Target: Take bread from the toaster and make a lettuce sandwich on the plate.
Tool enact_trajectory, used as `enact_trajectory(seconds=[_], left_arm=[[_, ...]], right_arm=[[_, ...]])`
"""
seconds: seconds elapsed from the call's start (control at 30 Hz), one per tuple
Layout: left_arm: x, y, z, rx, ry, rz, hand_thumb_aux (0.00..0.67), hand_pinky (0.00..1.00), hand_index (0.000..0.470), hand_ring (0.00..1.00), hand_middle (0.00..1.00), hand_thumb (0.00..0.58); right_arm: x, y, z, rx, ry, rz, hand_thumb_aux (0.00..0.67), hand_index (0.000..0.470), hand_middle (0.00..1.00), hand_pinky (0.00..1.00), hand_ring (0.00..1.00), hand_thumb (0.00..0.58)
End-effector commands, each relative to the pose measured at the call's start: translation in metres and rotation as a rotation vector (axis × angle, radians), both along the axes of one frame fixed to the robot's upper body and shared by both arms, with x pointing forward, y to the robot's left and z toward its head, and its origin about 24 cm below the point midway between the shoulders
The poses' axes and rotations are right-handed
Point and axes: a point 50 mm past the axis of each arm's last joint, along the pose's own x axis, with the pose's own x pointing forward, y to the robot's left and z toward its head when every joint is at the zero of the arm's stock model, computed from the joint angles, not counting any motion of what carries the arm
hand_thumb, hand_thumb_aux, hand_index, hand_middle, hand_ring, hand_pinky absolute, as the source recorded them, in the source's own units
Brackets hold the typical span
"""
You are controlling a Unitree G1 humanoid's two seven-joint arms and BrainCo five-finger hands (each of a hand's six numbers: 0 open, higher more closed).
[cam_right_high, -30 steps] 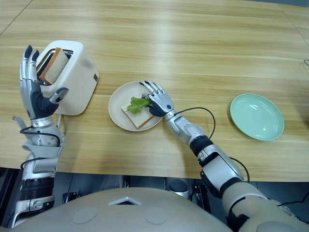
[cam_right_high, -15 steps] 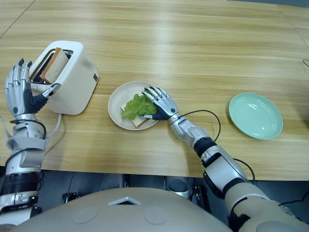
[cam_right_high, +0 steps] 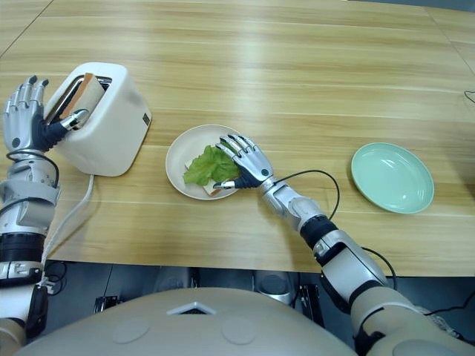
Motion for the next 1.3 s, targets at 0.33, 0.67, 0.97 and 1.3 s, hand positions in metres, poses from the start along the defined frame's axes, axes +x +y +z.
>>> enact_trajectory(seconds=[0.33,0.67,0.97,1.3], left_arm=[[-0.005,-0.021,-0.023,-0.044,0.132,-0.136,0.670,0.99,0.460,0.99,0.99,0.580],[-0.005,-0.011,0.012,-0.095,-0.091,-0.103,0.670,1.00,0.460,1.00,1.00,0.580],[-0.004,-0.036,0.066,-0.289,-0.508,-0.311,0.670,1.00,0.460,1.00,1.00,0.580],[-0.001,-0.148,0.036,-0.742,-0.170,-0.880,0.670,1.00,0.460,1.00,1.00,0.580]], right_arm=[[0.005,-0.061,0.028,0.050,-0.112,-0.205,0.000,0.000,0.00,0.00,0.00,0.000],[0.001,-0.061,0.045,0.142,-0.178,-0.239,0.000,0.000,0.00,0.00,0.00,0.000],[-0.002,-0.053,0.044,0.181,-0.189,-0.224,0.000,0.000,0.00,0.00,0.00,0.000],[-0.013,-0.040,0.057,0.275,-0.262,-0.150,0.000,0.000,0.00,0.00,0.00,0.000]])
